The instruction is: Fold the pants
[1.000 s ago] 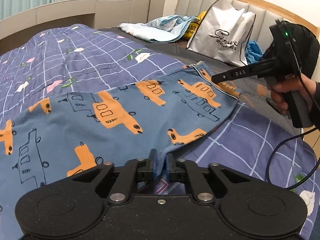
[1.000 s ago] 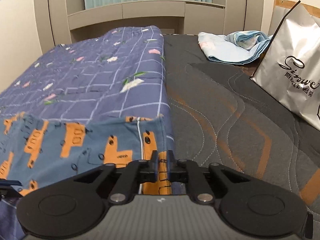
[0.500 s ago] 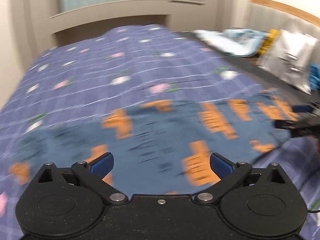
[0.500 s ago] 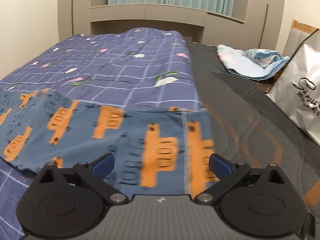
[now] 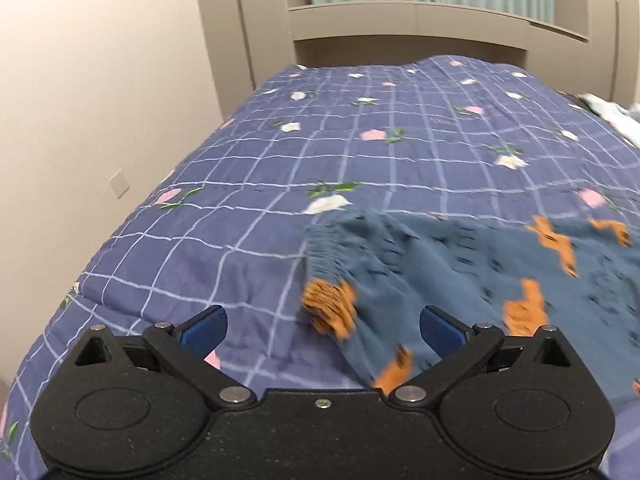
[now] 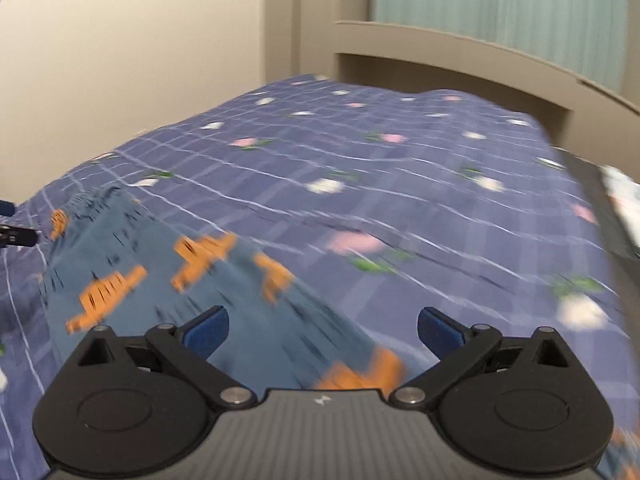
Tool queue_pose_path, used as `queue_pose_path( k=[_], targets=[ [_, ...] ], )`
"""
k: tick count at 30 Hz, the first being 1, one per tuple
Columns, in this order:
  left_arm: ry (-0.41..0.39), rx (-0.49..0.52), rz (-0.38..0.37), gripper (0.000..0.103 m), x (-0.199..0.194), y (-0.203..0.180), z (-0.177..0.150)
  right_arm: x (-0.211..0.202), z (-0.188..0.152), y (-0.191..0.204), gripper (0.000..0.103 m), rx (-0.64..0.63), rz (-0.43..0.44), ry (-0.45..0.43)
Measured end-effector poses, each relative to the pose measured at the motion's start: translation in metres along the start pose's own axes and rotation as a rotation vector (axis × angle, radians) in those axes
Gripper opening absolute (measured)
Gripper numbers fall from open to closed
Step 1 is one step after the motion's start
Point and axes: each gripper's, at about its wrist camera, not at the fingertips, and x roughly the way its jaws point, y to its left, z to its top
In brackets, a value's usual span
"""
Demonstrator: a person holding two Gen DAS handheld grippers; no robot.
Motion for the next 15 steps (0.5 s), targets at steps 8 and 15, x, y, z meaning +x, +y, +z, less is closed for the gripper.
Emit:
queue_pose_path(
  k=[8, 15],
  targets=[
    [-0.001, -0.087, -0.009, 0.102, 0.025, 0.007, 0.005, 0.088, 0.059, 0.008, 0.077, 0.106, 0.238, 0.152],
    [-0.076, 0.009, -0.069, 0.102, 0.016, -0.025, 0.007, 0.101, 0.055, 0.022, 0.010, -0.016, 0.206, 0.229]
  ],
)
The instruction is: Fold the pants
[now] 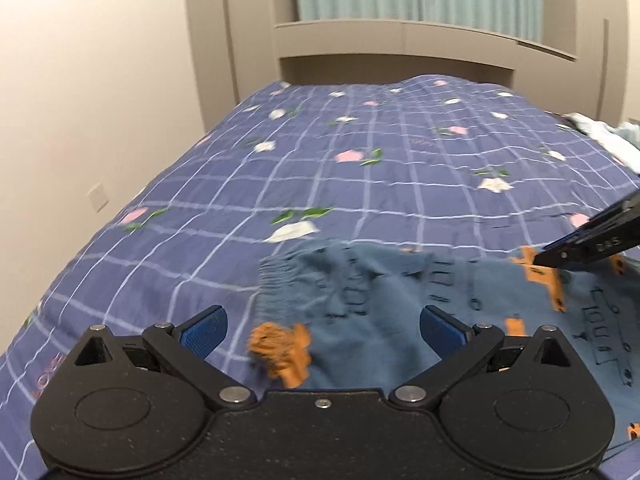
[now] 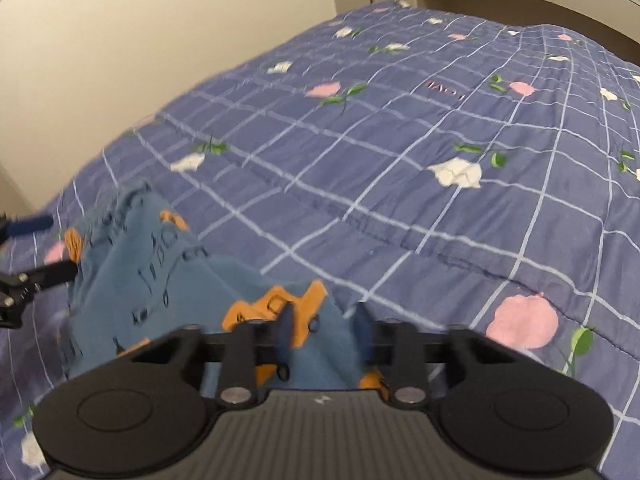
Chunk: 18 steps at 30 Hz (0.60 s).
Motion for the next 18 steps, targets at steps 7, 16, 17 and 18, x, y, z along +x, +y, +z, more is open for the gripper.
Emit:
queue_pose_path(
  k=[7, 16, 17, 18],
  targets=[
    [0.075, 0.082, 0.003, 0.102, 0.016, -0.014, -0.017, -0.043, -0.027, 0.055, 0.006, -0.171, -0.008, -0.095],
    [0.115, 0.052, -0.012, 0.102, 0.026, -0.003, -0.026, -0.030, -0.037, 0.037, 0.040, 0.004, 0.095, -0.095],
    [0.117, 0.050, -0.015, 0.102, 0.026, -0.002, -0.027, -0.029, -0.033, 0.027, 0.041, 0.065, 0.109, -0.110],
    [0.119, 0.047, -0.018, 0.102, 0.028, 0.000, -0.027, -0.027, -0.030, 0.019, 0.042, 0.117, 0.125, -0.119]
  ],
)
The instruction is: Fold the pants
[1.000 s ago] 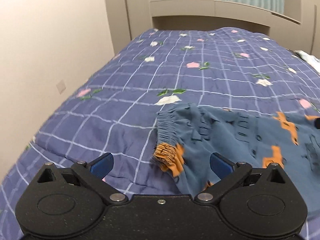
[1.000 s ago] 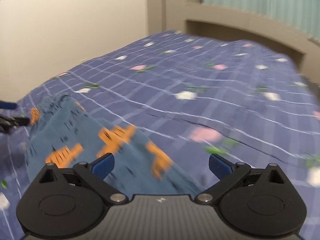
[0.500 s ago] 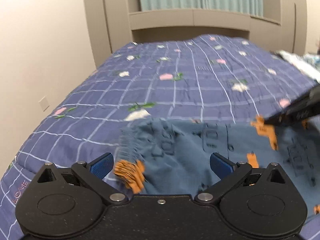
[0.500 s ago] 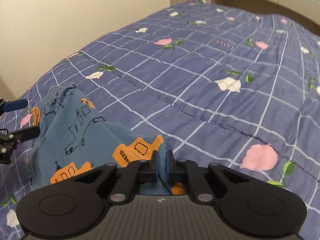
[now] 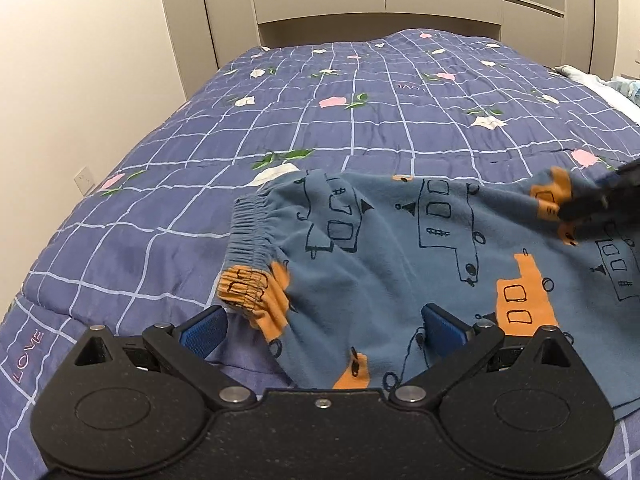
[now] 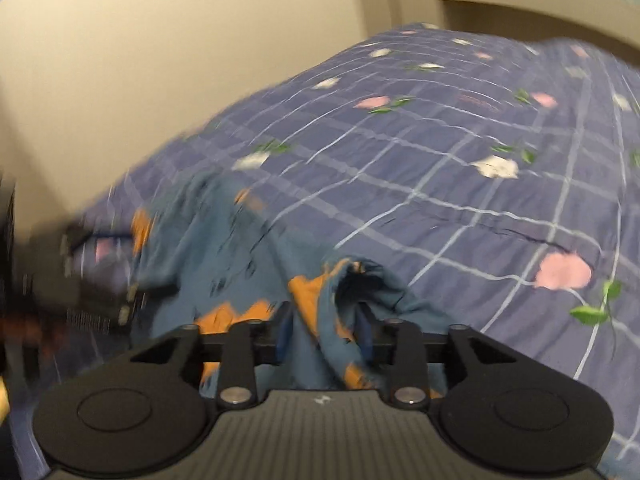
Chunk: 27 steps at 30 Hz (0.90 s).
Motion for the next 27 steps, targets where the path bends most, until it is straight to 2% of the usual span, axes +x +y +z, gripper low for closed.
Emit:
queue_pose_path(
  k=[2, 3, 4, 6, 8, 12, 14, 17, 19, 21, 23, 25, 27],
  targets=[
    [0.007, -0.009, -0.008, 0.102, 0.002, 0.003, -0.001, 0.007, 0.007, -0.015, 0.041, 0.108, 0.040, -0.015],
    [0.010, -0.015, -0.011, 0.102, 0.003, 0.004, -0.001, 0.010, 0.010, -0.020, 0.031, 0.150, 0.052, -0.016],
    [0.013, -0.024, -0.014, 0.102, 0.004, 0.005, -0.002, 0.014, 0.014, -0.024, 0.004, 0.189, 0.070, -0.021],
    [0.016, -0.036, -0.019, 0.102, 0.004, 0.007, -0.005, 0.013, 0.019, -0.027, 0.003, 0.214, 0.045, -0.055],
    [0.016, -0.035, -0.023, 0.103, 0.004, 0.009, -0.007, 0.008, 0.027, -0.026, 0.003, 0.182, -0.011, -0.108],
    [0.025, -0.047, -0.033, 0.103, 0.005, 0.013, -0.008, 0.018, 0.033, -0.025, 0.003, 0.101, -0.097, -0.090],
    [0.028, -0.048, -0.026, 0.103, 0.002, 0.013, -0.007, 0.027, 0.030, -0.024, 0.007, 0.068, -0.131, -0.068],
    [0.007, -0.024, 0.006, 0.102, -0.008, 0.009, -0.002, 0.022, 0.020, -0.021, 0.025, 0.053, -0.179, -0.081],
    [-0.046, 0.011, 0.036, 0.102, -0.020, 0.003, 0.002, 0.000, 0.007, -0.010, 0.057, -0.005, -0.260, -0.135],
    [-0.104, 0.041, 0.059, 0.102, -0.028, -0.004, 0.007, -0.018, -0.010, 0.008, 0.070, -0.114, -0.387, -0.178],
    [-0.128, 0.062, 0.075, 0.102, -0.027, -0.011, 0.015, -0.033, -0.033, 0.025, 0.082, -0.216, -0.504, -0.206],
    [-0.136, 0.084, 0.089, 0.102, -0.019, -0.018, 0.026, -0.039, -0.051, 0.034, 0.097, -0.247, -0.566, -0.209],
    [-0.145, 0.118, 0.124, 0.102, -0.003, -0.023, 0.034, -0.038, -0.066, 0.037, 0.100, -0.264, -0.595, -0.195]
  ],
)
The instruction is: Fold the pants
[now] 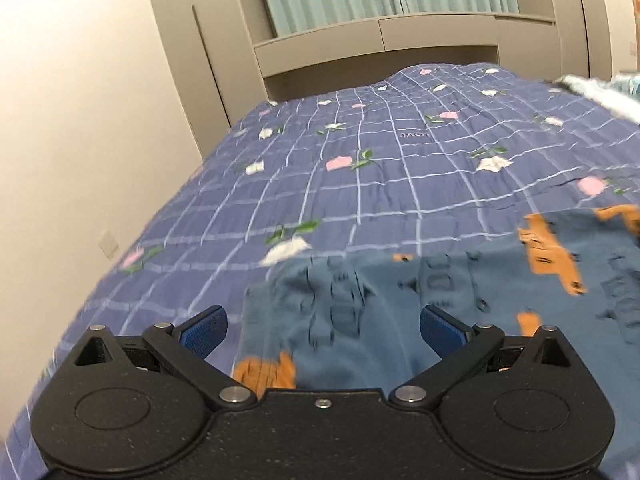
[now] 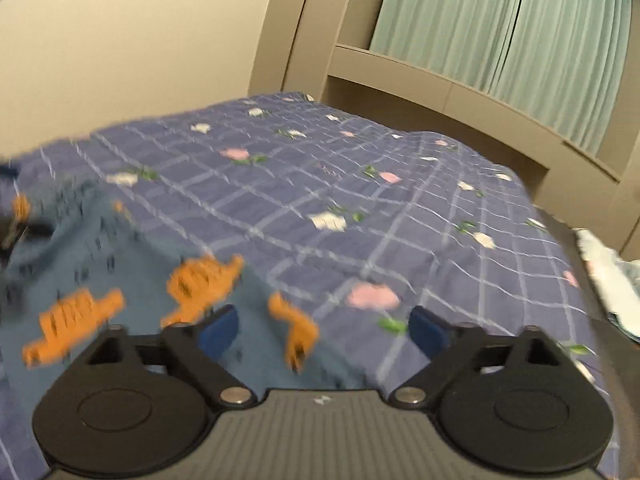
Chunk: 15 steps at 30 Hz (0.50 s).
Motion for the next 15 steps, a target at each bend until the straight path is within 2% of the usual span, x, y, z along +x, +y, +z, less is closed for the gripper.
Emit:
queue_pose_path(
  k=[3, 5, 8, 12, 15],
  targets=[
    [0.071, 0.055, 0.098, 0.103, 0.033, -0.003, 0.002, 0.009, -0.016, 0.006, 0.101, -0.028, -0.073, 0.052],
    [0.100, 0.039, 0.093, 0.103, 0.045, 0.004, -0.001, 0.013, -0.025, 0.003, 0.103, -0.022, -0.101, 0.056],
    [0.105, -0.018, 0.078, 0.103, 0.044, 0.014, -0.002, 0.011, -0.030, -0.010, 0.103, 0.028, -0.110, 0.053],
    [0.088, -0.027, 0.109, 0.102, 0.027, 0.009, 0.005, -0.018, -0.036, -0.016, 0.103, 0.040, -0.143, 0.004],
    [0.077, -0.013, 0.060, 0.102, 0.014, -0.007, 0.008, -0.027, -0.048, -0.021, 0.103, 0.054, -0.160, 0.040]
  ],
)
